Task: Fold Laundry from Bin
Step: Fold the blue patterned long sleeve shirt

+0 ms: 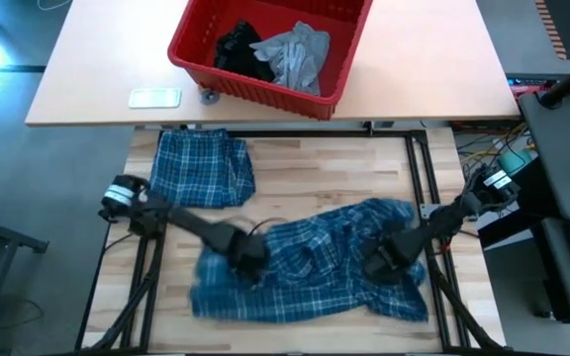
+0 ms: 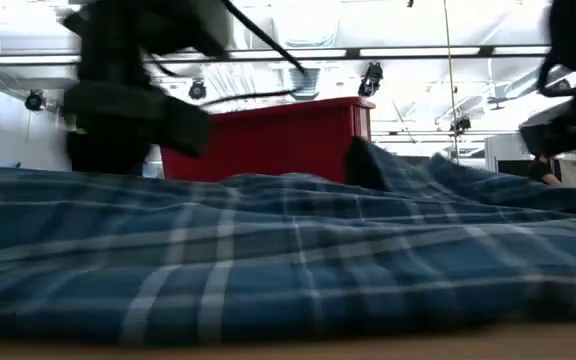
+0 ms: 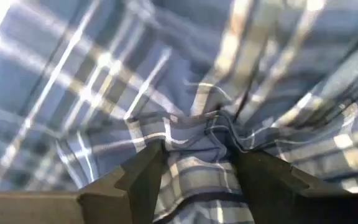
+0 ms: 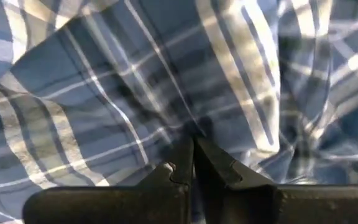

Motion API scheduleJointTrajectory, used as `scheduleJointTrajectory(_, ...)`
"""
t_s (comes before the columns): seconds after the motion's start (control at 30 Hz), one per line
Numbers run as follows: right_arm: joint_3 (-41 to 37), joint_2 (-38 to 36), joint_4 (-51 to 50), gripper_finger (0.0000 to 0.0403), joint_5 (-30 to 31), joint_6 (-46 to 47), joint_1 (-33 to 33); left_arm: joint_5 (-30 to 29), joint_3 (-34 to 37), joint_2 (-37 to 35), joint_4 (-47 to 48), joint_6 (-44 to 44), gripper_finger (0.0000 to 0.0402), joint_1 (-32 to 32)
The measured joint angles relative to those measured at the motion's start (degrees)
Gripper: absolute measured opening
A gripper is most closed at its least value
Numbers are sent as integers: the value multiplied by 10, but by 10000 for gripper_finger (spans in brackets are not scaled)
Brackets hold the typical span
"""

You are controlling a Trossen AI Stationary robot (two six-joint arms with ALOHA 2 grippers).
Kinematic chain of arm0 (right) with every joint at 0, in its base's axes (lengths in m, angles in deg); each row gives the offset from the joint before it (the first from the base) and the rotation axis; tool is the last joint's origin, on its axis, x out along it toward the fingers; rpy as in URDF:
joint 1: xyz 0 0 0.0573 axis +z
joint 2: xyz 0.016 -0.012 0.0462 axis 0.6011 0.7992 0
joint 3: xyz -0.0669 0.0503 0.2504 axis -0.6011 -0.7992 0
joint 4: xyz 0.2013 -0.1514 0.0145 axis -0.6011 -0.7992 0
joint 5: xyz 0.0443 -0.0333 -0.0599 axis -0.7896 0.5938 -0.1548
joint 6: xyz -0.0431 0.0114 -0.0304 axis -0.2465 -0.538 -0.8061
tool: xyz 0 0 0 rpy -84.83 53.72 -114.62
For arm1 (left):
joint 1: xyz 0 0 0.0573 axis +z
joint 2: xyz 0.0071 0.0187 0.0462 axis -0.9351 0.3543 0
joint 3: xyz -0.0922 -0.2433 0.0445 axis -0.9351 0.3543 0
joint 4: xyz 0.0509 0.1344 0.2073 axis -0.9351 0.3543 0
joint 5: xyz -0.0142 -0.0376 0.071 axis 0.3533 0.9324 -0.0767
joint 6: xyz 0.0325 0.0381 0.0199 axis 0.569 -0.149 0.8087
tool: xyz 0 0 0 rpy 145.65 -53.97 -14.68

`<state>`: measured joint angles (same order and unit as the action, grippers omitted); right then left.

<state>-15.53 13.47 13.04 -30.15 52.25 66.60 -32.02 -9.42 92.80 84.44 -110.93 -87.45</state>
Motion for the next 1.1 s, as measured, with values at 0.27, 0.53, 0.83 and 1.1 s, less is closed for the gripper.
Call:
scheduleJointTrajectory(0.27, 1, -1, 7, 9, 128, -283, -159, -96, -1, -24, 34, -213, 203, -79)
scheduleJointTrajectory(0.53, 80, -36, -94, 9, 154, -337, -239, -206, -22, -79, 31, -39, 222, -3)
scheduleJointTrajectory(0.83, 116, -100, 138, 9, 47, -273, -151, -206, 47, -171, 9, -120, 226, -102)
scheduleJointTrajectory(1.1, 113, -1, 381, 9, 29, -283, -124, -157, 148, -114, -37, -314, 215, -148)
